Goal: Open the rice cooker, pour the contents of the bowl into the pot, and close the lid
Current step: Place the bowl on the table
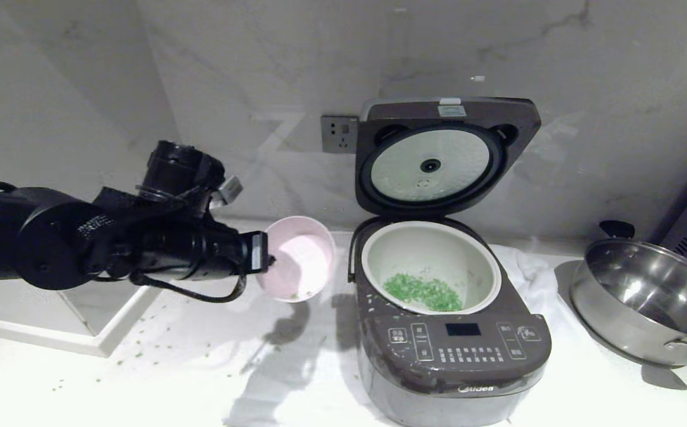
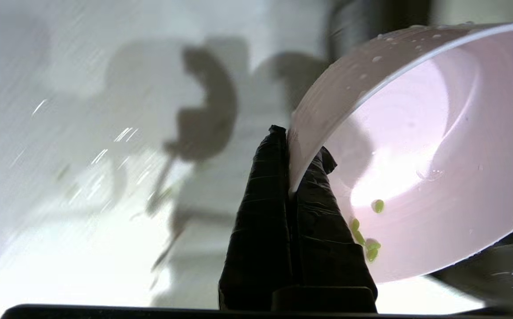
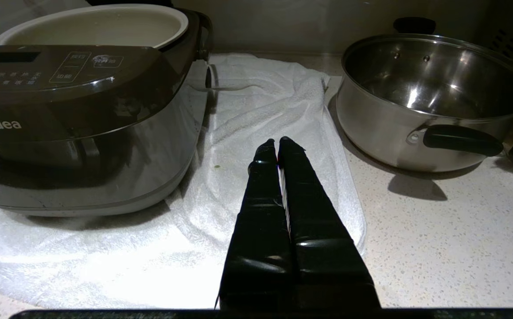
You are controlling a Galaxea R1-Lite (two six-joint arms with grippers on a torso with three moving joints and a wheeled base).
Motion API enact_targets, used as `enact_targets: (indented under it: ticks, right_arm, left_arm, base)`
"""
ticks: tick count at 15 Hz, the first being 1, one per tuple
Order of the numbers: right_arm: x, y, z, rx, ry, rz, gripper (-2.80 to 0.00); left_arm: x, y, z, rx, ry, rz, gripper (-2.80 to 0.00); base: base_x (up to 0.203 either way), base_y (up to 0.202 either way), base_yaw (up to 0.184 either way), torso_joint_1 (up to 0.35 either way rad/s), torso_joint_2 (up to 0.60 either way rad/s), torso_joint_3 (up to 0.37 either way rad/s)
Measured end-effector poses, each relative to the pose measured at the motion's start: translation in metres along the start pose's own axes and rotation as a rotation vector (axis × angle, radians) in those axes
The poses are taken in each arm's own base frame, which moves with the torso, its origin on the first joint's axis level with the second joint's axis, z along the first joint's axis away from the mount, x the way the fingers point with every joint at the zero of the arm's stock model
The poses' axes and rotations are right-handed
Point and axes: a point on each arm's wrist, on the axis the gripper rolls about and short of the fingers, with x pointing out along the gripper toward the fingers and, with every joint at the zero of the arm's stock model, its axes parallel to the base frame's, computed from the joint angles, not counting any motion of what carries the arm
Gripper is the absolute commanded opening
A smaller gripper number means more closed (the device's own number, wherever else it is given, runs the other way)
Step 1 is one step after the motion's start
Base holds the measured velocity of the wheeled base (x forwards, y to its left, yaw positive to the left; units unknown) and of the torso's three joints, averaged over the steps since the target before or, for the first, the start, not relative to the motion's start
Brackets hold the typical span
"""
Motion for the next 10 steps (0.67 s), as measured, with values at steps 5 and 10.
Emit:
enact_targets:
  ticks: [5,10]
  right_arm:
    - [0.0,0.0,0.0,0.0,0.0,0.001,-2.8]
    - [0.0,0.0,0.0,0.0,0.0,0.001,-2.8]
  left_arm:
    - [-0.025,0.044,-0.029,-0.058,0.156,0.096,-2.8]
    - [-0.032,0.09,-0.037,-0.198,0.343,0.247,-2.8]
  base:
    - [0.0,0.0,0.0,0.0,0.0,0.0]
    - [0.0,0.0,0.0,0.0,0.0,0.0]
